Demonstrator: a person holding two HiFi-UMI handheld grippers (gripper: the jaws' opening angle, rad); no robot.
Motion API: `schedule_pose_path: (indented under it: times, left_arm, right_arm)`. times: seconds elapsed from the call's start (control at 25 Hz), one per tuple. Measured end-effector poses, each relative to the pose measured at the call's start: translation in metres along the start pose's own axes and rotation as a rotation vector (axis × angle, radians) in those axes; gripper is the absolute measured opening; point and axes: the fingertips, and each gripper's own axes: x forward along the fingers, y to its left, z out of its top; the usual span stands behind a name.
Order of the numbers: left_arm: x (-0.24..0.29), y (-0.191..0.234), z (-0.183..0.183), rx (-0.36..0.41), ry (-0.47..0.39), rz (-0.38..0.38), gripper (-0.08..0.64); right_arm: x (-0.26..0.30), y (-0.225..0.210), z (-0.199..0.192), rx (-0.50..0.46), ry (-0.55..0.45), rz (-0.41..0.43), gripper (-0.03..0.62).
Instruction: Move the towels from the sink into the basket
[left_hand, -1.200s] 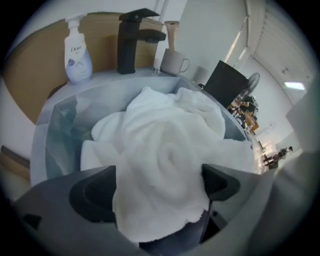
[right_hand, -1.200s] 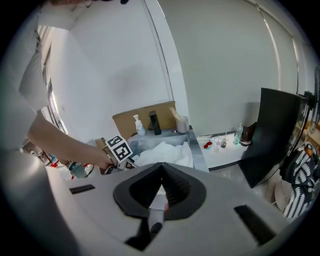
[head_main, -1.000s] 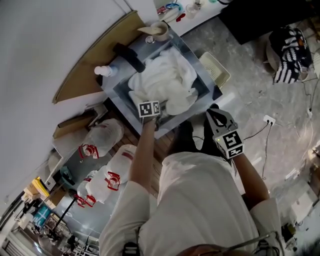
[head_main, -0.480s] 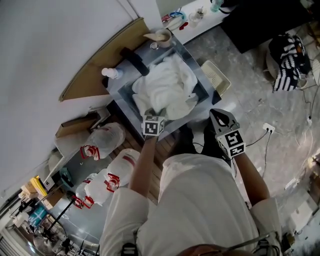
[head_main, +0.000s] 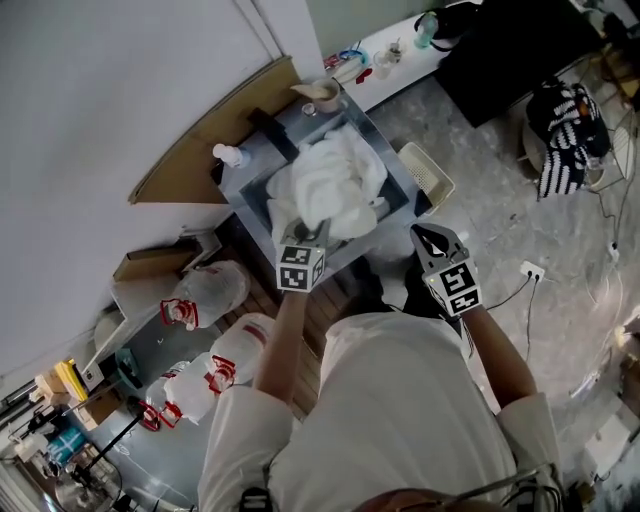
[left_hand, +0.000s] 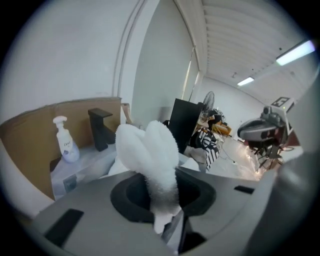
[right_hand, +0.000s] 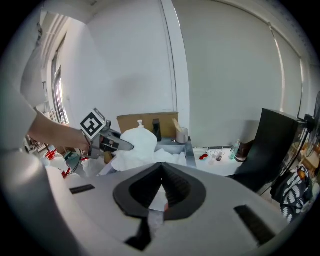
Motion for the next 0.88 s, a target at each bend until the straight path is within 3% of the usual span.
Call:
schedule_pose_path:
  times: [0.48,0.88]
  left_arm:
    - [-0.073,-0.071,0.183,0.135,-0.321,0.022,0.083]
    - [-0.092,-0.18,0.351,0.319,-0.541,-0.107,0.081]
  right_arm:
    - [-0.061,-0.035,0.012,-0.056,-0.069,0.013,-0.005]
    - [-0.109,-0.082,0.013,-0.036,-0.124,-0.048,-0.005]
